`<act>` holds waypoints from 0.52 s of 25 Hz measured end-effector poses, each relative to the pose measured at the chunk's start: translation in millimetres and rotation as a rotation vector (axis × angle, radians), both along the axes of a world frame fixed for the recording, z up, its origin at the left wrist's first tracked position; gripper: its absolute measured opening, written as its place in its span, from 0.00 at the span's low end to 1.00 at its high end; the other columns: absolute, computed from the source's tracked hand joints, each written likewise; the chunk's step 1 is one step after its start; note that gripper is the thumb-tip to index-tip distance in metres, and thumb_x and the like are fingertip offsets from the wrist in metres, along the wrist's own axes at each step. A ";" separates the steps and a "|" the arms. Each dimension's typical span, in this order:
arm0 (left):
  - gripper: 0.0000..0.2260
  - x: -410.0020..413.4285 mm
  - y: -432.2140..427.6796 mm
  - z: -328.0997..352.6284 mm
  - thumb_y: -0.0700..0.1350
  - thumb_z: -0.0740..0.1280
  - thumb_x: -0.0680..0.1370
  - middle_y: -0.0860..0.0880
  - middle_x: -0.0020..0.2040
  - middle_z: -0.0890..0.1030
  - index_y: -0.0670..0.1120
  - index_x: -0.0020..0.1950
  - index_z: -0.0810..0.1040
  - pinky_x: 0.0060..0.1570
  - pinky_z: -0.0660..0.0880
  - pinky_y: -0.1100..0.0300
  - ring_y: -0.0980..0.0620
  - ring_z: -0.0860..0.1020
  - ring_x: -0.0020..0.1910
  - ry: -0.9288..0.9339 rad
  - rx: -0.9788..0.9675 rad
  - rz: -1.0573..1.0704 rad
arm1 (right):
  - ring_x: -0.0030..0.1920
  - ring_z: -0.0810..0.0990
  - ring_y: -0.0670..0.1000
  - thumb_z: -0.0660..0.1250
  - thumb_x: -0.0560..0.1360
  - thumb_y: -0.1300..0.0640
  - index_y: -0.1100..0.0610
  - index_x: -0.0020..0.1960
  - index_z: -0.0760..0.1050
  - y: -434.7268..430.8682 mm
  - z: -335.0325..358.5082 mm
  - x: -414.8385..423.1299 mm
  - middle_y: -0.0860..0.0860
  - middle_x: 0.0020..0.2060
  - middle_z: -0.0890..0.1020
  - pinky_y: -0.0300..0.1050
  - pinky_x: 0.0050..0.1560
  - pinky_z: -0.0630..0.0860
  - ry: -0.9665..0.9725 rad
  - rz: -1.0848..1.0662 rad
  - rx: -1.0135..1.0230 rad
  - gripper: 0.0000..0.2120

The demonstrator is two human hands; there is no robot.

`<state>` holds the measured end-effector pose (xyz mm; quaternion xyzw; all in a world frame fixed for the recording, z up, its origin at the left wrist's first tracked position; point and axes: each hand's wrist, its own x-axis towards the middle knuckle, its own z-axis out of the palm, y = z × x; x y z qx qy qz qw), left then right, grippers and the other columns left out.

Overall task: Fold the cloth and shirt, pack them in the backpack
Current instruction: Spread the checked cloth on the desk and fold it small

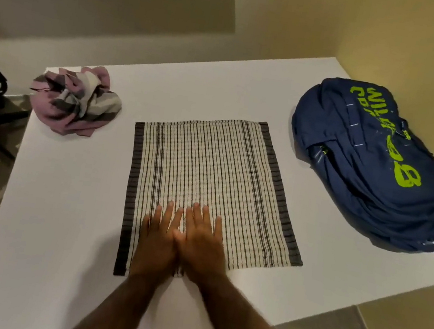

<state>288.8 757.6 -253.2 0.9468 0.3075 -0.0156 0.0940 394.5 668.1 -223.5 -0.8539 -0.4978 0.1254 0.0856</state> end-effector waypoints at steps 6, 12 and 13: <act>0.33 -24.9 14.3 -8.8 0.65 0.44 0.83 0.51 0.84 0.40 0.52 0.84 0.43 0.81 0.41 0.44 0.50 0.36 0.82 -0.049 -0.060 0.191 | 0.79 0.29 0.51 0.32 0.80 0.32 0.52 0.81 0.33 -65.1 -19.2 79.7 0.49 0.80 0.33 0.64 0.78 0.35 -0.051 -0.267 -0.158 0.37; 0.33 -25.2 22.1 -0.8 0.62 0.47 0.83 0.44 0.84 0.49 0.46 0.84 0.51 0.80 0.46 0.39 0.42 0.46 0.83 0.011 -0.030 0.268 | 0.81 0.36 0.55 0.30 0.81 0.34 0.56 0.82 0.38 -99.0 -8.2 130.5 0.53 0.82 0.40 0.66 0.78 0.43 -0.073 -0.445 -0.186 0.38; 0.32 -12.2 22.1 5.2 0.59 0.51 0.83 0.41 0.84 0.51 0.44 0.83 0.54 0.80 0.49 0.38 0.40 0.50 0.83 -0.005 -0.021 0.251 | 0.81 0.36 0.54 0.33 0.82 0.35 0.56 0.82 0.38 -81.4 -4.4 119.6 0.53 0.82 0.39 0.65 0.79 0.41 -0.069 -0.422 -0.125 0.36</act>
